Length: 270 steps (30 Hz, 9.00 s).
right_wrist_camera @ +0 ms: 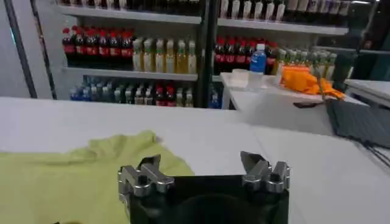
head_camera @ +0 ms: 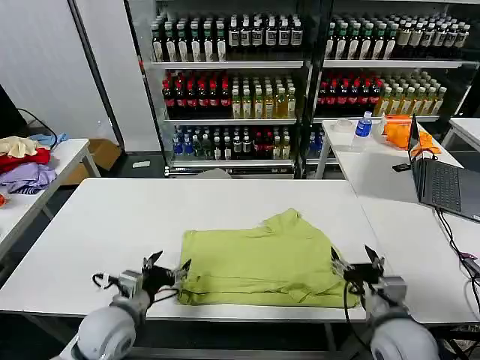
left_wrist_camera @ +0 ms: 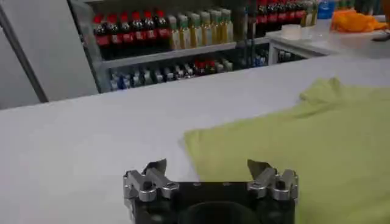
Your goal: Fold and organize the clothes.
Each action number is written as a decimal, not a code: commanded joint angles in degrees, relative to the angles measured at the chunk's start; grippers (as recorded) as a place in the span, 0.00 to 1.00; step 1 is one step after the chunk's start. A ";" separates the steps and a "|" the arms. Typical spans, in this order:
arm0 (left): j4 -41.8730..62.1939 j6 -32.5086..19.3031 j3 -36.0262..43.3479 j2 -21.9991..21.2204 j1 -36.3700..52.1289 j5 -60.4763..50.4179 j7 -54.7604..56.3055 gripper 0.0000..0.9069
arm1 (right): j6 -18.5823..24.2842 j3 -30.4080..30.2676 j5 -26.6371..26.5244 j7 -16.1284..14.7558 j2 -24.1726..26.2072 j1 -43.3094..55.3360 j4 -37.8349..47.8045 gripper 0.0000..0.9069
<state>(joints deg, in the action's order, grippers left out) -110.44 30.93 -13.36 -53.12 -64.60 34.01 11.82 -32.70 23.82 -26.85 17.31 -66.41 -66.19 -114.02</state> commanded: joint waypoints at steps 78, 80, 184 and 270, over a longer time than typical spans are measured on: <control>0.52 -2.15 6.27 5.25 7.18 9.69 -3.11 0.04 | -0.43 -7.63 -15.12 2.51 2.97 10.07 3.96 0.00; -0.14 -2.37 5.92 5.50 5.27 9.07 -3.27 0.04 | -0.43 -6.69 -15.11 2.44 3.15 7.78 2.64 0.00; -3.55 -8.01 -23.77 2.49 -7.81 29.19 7.39 0.02 | 2.48 9.52 0.53 -1.33 -2.98 -30.04 -21.62 1.00; 8.84 -0.10 -4.44 -9.42 -1.26 25.24 -4.32 1.00 | 3.91 10.33 2.95 -2.35 -4.20 -33.99 -24.89 1.00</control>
<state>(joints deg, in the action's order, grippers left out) -104.75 28.19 -18.27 -61.96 -66.47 58.43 9.69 -28.81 34.09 -23.96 14.95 -70.58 -99.93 -138.77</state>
